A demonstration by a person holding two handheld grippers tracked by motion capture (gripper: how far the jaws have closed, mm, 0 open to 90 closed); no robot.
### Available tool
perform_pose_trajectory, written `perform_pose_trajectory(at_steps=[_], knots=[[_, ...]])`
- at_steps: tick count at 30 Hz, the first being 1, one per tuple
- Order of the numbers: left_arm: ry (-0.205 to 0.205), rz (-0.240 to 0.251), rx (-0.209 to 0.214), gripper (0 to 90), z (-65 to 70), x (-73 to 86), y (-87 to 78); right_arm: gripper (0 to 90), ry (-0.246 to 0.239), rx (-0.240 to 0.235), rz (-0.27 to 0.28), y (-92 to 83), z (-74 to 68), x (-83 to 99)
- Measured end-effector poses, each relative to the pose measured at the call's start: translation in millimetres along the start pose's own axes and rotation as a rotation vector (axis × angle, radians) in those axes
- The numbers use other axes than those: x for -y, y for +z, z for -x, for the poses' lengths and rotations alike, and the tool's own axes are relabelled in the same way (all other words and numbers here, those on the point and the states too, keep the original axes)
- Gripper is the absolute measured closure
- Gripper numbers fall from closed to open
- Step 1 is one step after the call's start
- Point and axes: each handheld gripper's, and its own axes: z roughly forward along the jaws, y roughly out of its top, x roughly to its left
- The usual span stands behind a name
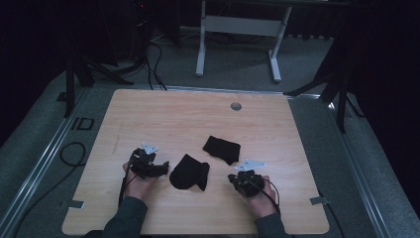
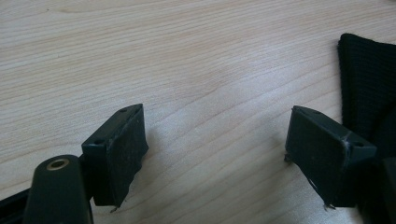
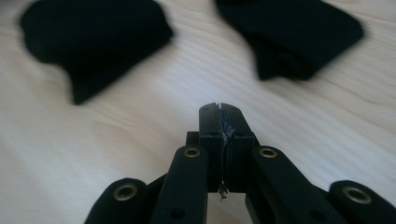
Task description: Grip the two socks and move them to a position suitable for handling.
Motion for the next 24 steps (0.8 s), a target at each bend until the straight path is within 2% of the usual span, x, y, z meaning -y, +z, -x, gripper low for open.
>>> perform_pose_trajectory(at_steps=[1, 3, 5, 7, 8, 9, 10, 13, 14, 20, 22, 24], knots=[[0.000, 0.000, 0.000, 20.8, 0.1, 0.0, 0.0, 88.6, 0.000, 0.000, 0.000, 0.0, 0.0, 0.0], [-0.002, 0.001, -0.001, 20.8, 0.2, 0.1, 0.1, 88.6, -0.037, -0.033, -0.008, 5.1, -16.7, -4.2], [-0.003, 0.001, -0.002, 20.7, 0.3, 0.1, 0.1, 88.3, -0.050, -0.041, -0.008, 6.5, -21.6, -5.9], [-0.003, 0.001, -0.002, 20.8, 0.3, 0.1, 0.1, 85.0, -0.072, -0.051, -0.008, 8.9, -29.9, -9.9], [-0.004, 0.002, -0.002, 20.7, 0.4, 0.1, 0.2, 78.2, -0.086, -0.062, -0.005, 9.8, -36.2, -14.7], [-0.004, 0.002, -0.002, 20.8, 0.4, 0.1, 0.2, 78.2, -0.086, -0.062, -0.005, 9.8, -36.2, -14.7], [-0.005, 0.001, -0.004, 20.7, 0.6, 0.0, 0.1, 72.0, -0.097, -0.063, 0.002, 10.5, -42.5, -20.3], [-0.006, 0.001, -0.004, 20.7, 0.6, 0.0, 0.1, 67.4, -0.111, -0.061, 0.012, 11.5, -48.3, -26.4], [-0.007, 0.002, -0.004, 20.8, 0.8, 0.0, 0.2, 64.9, -0.122, -0.067, 0.021, 12.5, -53.7, -33.6], [-0.010, 0.001, -0.008, 20.9, 1.4, -0.1, 0.1, 60.6, -0.166, -0.066, 0.020, 20.1, -67.3, -53.5], [-0.011, 0.002, -0.006, 21.9, 1.7, -0.1, -0.1, 60.8, -0.189, -0.037, -0.016, 31.9, -71.3, -59.5], [-0.008, -0.002, -0.004, 22.7, 1.2, -0.1, -0.9, 63.3, -0.196, -0.023, -0.025, 36.1, -70.5, -59.6]])
